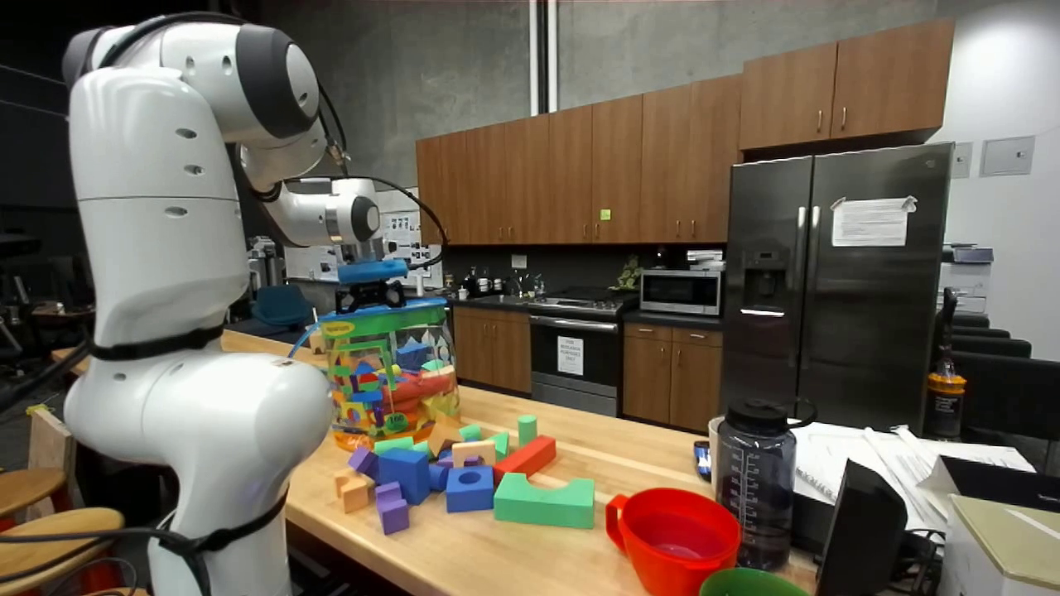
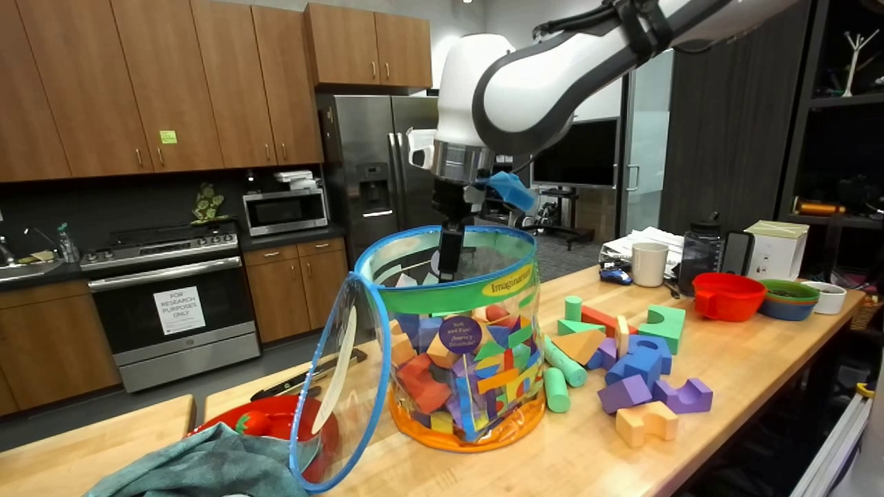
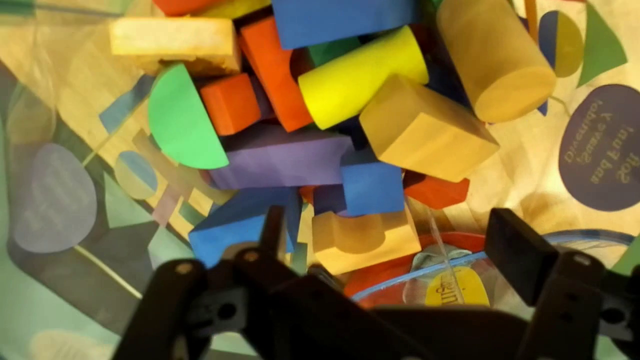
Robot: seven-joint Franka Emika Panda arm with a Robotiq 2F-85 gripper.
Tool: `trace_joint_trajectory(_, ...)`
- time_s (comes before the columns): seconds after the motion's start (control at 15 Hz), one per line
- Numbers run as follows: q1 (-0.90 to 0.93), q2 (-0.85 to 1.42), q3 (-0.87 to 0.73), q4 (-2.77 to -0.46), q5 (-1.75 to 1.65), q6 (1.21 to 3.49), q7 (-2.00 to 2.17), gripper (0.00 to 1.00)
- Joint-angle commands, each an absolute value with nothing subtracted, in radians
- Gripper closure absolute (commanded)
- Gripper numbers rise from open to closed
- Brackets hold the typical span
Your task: Take the yellow block out of the bag
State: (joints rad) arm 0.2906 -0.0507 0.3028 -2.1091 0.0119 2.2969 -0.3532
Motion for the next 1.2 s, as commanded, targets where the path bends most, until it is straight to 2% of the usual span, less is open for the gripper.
trace_joint_trajectory(0.0,0.300,-0.026,0.296,-2.109,0.042,2.363,-0.475,0.00)
trace_joint_trajectory(0.53,0.301,0.044,0.311,-2.078,0.173,2.397,-0.721,0.00)
trace_joint_trajectory(1.13,0.300,0.085,0.336,-2.092,0.163,2.469,-0.738,0.00)
